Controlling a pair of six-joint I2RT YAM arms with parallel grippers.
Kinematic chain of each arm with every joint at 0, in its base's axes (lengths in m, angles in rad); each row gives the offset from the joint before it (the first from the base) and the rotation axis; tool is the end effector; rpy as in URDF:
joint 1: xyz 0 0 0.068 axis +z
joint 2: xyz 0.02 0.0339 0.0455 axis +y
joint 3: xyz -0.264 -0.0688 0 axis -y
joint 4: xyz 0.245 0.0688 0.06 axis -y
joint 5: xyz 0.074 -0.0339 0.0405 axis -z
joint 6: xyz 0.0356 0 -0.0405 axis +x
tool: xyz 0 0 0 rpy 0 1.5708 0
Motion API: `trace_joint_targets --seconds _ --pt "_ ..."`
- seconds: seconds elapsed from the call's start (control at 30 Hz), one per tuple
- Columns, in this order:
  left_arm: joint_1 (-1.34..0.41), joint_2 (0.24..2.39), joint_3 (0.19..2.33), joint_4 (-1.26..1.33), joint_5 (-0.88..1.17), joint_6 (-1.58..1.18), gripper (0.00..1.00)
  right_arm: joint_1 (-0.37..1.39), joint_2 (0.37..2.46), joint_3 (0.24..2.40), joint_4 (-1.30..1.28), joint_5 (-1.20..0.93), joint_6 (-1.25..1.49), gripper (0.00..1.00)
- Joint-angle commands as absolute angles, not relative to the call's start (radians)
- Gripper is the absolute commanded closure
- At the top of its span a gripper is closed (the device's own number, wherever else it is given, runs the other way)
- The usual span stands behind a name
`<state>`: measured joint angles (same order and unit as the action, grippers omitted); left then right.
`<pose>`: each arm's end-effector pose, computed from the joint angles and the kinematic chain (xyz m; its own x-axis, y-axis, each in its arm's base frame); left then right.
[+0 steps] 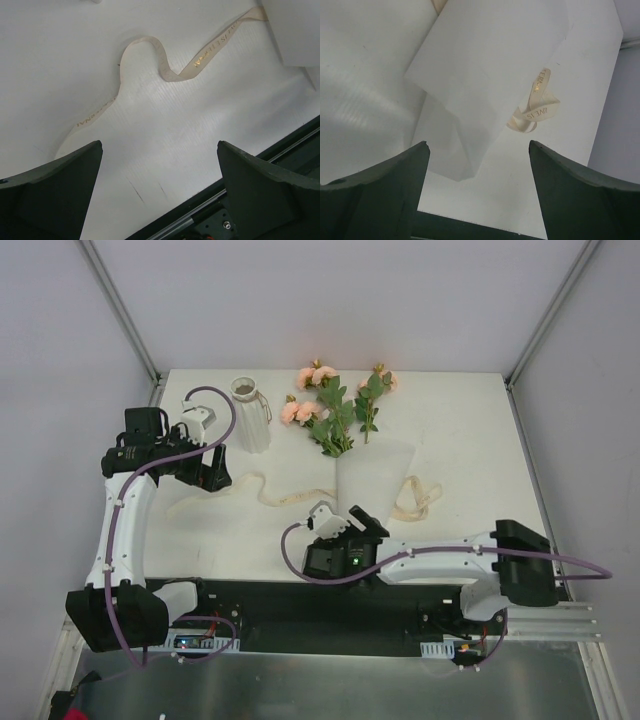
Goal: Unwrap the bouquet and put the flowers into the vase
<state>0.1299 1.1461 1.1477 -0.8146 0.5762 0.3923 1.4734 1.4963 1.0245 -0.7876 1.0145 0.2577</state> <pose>0.2281 0.0102 0.3390 -0.5651 0.2495 -0.7864 0.5181 0.8491 -0.1029 0.0568 0.2700 0.2305 -0.2170 -0.8370 -0.5023 -0.4601 0.5415 -0.7036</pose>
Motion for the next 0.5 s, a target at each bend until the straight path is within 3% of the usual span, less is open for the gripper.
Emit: trace_joint_targets --seconds 0.0,0.17,0.47 --pt "0.12 1.15 1.169 -0.828 0.612 0.4 0.01 1.384 1.627 1.115 -0.753 0.985 0.143 0.16" --pt "0.12 1.158 1.172 -0.828 0.618 0.399 0.01 1.321 1.764 1.221 -0.827 1.121 0.146 0.16" --pt "0.118 1.167 1.177 -0.828 0.615 0.391 0.01 1.31 1.793 1.207 -0.611 1.225 0.009 0.2"
